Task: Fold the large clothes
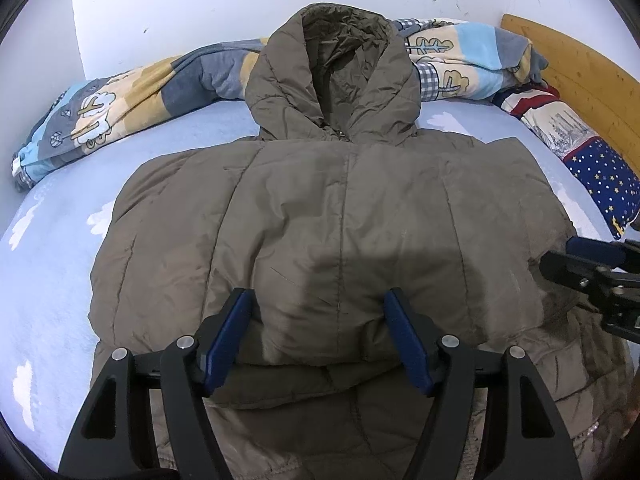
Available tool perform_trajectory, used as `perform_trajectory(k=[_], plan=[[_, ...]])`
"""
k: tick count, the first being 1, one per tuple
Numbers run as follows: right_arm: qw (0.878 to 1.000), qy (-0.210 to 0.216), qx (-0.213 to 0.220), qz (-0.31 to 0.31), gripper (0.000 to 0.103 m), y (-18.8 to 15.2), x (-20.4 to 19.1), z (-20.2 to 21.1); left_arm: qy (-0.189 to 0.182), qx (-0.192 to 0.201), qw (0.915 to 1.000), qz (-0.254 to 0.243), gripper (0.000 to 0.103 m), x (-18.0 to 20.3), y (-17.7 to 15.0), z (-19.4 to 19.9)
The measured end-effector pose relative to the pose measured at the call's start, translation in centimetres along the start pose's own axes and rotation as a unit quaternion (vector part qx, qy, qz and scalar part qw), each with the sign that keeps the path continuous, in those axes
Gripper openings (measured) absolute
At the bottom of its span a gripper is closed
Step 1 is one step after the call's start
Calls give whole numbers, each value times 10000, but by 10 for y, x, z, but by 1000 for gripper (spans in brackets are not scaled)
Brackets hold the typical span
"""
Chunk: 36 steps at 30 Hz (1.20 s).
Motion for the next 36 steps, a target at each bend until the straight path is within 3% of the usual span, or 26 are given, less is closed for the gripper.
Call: perform_trajectory(k=[5, 22, 27, 31, 36], plan=[[9995, -50, -303, -7, 62, -10, 6, -18, 32, -7, 10000, -58, 71, 2, 0, -2], [9984, -293, -410, 257, 64, -15, 1, -29, 88, 30, 9999, -135, 72, 3, 0, -1], [9990, -197, -386, 122, 64, -12, 3, -20, 18, 176, 9998, 69, 72, -2, 9, 12], [9999, -97, -89, 30, 63, -1, 6, 2, 69, 512, 9978, 422, 72, -23, 27, 31], [9999, -123, 3, -59, 64, 1, 13, 10, 293, 143, 9968, 736, 72, -48, 19, 13]])
Point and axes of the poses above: each gripper's, at about its wrist camera, not at the fingertips, and z roughly against the way its jaws point, x to its right, y to its top, the point moved 8 cm from there along -z, roughly the way its jaws point, and after that the axes turned 9 degrees about z, right-handed, at the moved point
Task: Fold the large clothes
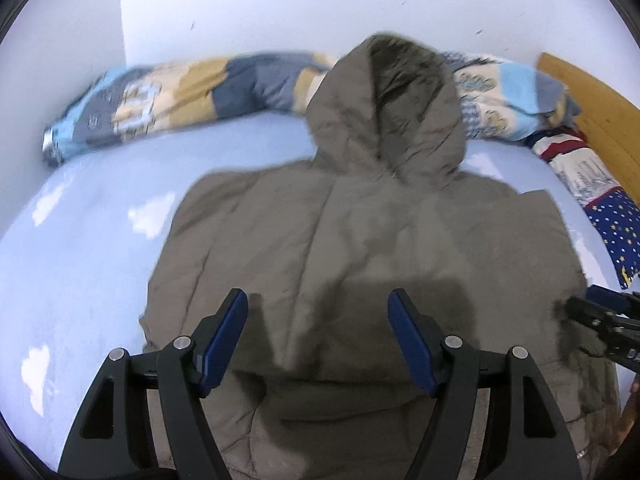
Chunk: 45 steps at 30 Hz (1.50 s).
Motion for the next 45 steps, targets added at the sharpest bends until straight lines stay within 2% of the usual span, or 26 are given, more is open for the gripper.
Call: perform_trajectory(k=[3, 7, 10, 15, 19, 24, 26, 32, 40, 45], plan=[[9996, 127, -238, -108, 63, -8, 1, -14, -28, -333, 9992, 200, 72, -6, -9, -13], [9980, 292, -493, -281, 64, -18, 4, -34, 55, -371, 9993, 79, 73, -3, -11, -17], [9979, 287, -488, -313, 64, -16, 4, -32, 33, -277, 9996, 110, 73, -2, -8, -14], [9991, 303, -136, -249, 64, -3, 2, -9, -44, 67, 9999, 94, 73, 2, 5, 2], [9989, 320, -205, -259, 64, -7, 2, -12, -68, -23, 10000, 67, 73, 2, 2, 4], [9974, 372, -523, -332, 64, -20, 4, -31, 40, -396, 9992, 24, 73, -2, -7, -6], [9973, 369, -551, -327, 64, -22, 4, -31, 19, -384, 9993, 24, 73, -1, -5, 0], [9977, 604, -106, -297, 64, -8, -4, 9, -208, 10, 9997, 128, 73, -5, 17, 39], [9953, 866, 354, -229, 64, -1, -19, 66, -286, 225, 9989, 308, 73, -19, 27, 83], [9904, 1163, 688, -287, 64, 3, -35, 108, -714, 562, 9948, 450, 73, -3, 26, 145]])
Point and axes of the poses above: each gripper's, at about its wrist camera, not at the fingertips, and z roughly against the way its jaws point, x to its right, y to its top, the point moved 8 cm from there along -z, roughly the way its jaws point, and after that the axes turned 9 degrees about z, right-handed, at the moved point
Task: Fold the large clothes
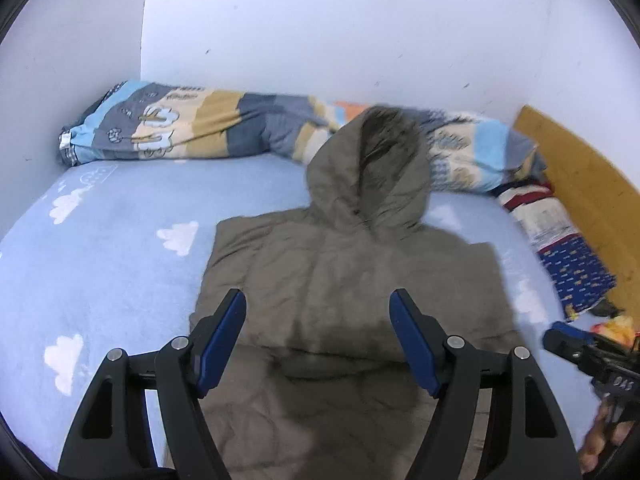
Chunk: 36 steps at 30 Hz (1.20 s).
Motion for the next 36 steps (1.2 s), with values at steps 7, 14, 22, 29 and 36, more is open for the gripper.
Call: perform_trajectory(k=[7, 14, 22, 29, 36], plan=[[9973, 339, 641, 68, 64, 10, -41, 73, -923, 10, 9957, 8, 73, 64, 8, 75], [9913, 459, 1216, 210, 64, 49, -70, 139, -1640, 579, 9846, -198, 74, 124, 62, 156], [9941, 78, 917, 578, 64, 55, -59, 115, -930, 185, 9951, -285, 76, 83, 12, 69], [9981, -378, 425, 239, 64, 110, 23, 40, -84, -441, 9983, 363, 76, 6, -23, -77], [9992, -370, 103, 98, 64, 208, 70, -83, 96, -472, 9972, 576, 76, -21, -22, -123]])
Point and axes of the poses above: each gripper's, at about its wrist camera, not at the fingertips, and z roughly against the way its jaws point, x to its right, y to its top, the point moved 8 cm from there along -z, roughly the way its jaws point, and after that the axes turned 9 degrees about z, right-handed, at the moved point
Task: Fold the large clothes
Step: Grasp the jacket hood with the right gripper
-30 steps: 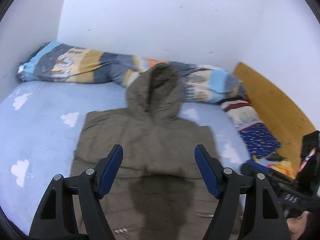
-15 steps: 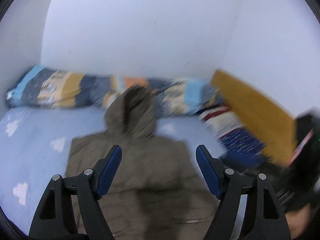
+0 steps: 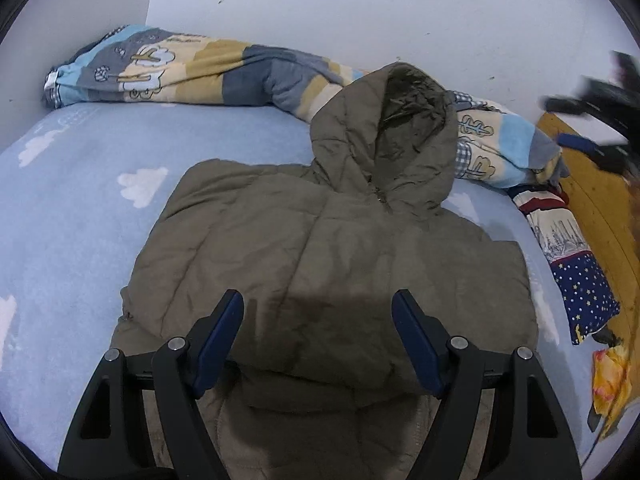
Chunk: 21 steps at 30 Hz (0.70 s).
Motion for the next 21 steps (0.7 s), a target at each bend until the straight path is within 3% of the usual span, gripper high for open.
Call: perform_trajectory(k=[2, 5, 13, 14, 15, 16, 21], plan=[[9996, 57, -4, -292, 64, 27, 15, -39, -55, -44, 10000, -5, 76, -2, 0, -2], [9993, -191, -177, -278, 64, 53, 29, -93, -3, -19, 10000, -52, 76, -7, 1, -5], [9936, -942, -536, -330, 64, 74, 70, -196, 160, -94, 9998, -113, 76, -14, -1, -18], [9924, -1022, -607, -317, 61, 73, 74, -205, 154, -119, 9997, -128, 76, -14, -1, -19], [9924, -1022, -622, -299, 29, 72, 75, -211, 122, -145, 9997, -131, 76, -13, -2, -19], [9915, -1012, -771, -263, 10, 67, 76, -218, 104, -157, 9997, -131, 76, -13, -3, -20], [9939, -1061, -253, -168, 9, 58, 75, -183, 47, -122, 9999, -100, 76, -10, -1, -14]])
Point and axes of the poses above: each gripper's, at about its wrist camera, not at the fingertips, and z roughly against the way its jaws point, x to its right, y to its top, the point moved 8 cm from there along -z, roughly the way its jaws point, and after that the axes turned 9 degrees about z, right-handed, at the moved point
